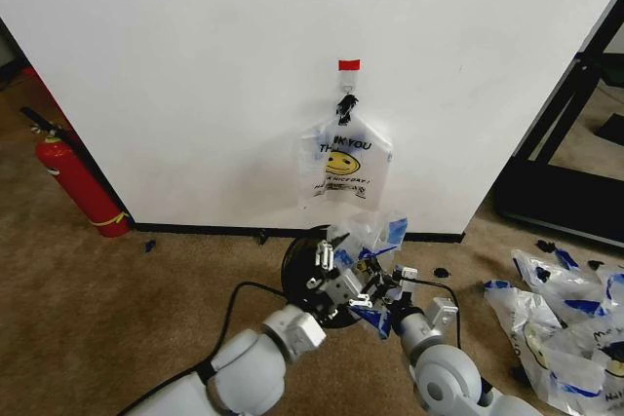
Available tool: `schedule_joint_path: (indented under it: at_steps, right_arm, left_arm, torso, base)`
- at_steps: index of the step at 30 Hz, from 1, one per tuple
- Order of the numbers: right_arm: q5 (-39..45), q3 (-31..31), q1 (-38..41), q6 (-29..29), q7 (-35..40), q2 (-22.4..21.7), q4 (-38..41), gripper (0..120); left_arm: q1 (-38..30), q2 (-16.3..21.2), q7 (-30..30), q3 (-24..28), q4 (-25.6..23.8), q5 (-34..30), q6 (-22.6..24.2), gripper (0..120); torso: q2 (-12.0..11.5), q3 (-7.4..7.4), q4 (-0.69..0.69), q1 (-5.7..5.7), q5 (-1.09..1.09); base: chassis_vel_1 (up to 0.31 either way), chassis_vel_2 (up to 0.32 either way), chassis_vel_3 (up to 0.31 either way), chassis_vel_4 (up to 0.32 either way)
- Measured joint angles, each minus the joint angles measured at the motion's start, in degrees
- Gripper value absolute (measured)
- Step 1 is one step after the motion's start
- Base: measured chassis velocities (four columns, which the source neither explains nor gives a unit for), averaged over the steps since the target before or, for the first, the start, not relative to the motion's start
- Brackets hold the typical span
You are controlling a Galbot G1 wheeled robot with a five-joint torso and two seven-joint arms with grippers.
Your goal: Pick up the garbage bag from the wall and place it over the trash bin.
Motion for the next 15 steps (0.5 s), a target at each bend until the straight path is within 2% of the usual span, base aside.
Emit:
schedule_joint_path:
  at_steps: [3,8,11,13,15]
  right_arm:
    - [0.0,0.0,0.0,0.1,-0.6,0.0,0.0,0]
    - [-0.5,-0.4,-0.2,0.1,-1.5,-0.3,0.1,0]
    - [-1.0,-0.8,0.1,0.1,-1.8,-0.2,-0.3,0]
    - [-1.2,-1.2,0.4,0.1,-2.0,-0.2,-0.5,0]
    - [-1.3,-1.3,0.4,0.1,-2.0,-0.2,-0.6,0]
  left_arm:
    - [-1.1,-0.3,-1.7,0.4,1.8,1.3,0.2,100]
    - [-1.6,0.2,-3.2,-0.2,2.1,1.5,0.9,90]
    - [-1.8,0.4,-3.6,-0.5,2.2,1.4,0.9,80]
    - [-2.0,0.3,-4.0,-0.7,2.3,1.4,0.9,68]
    - [-2.1,0.3,-4.2,-0.7,2.4,1.4,0.7,65]
  torso:
    - [0.0,0.00,0.00,0.00,0.00]
    - [0.0,0.00,0.00,0.00,0.00]
    - [0.0,0.00,0.00,0.00,0.00]
    - [0.0,0.00,0.00,0.00,0.00]
    - [0.0,0.00,0.00,0.00,0.00]
  base:
    - [0.000,0.000,0.000,0.000]
    - [0.000,0.000,0.000,0.000]
    - [0.000,0.000,0.000,0.000]
    - [0.000,0.000,0.000,0.000]
    - [0.000,0.000,0.000,0.000]
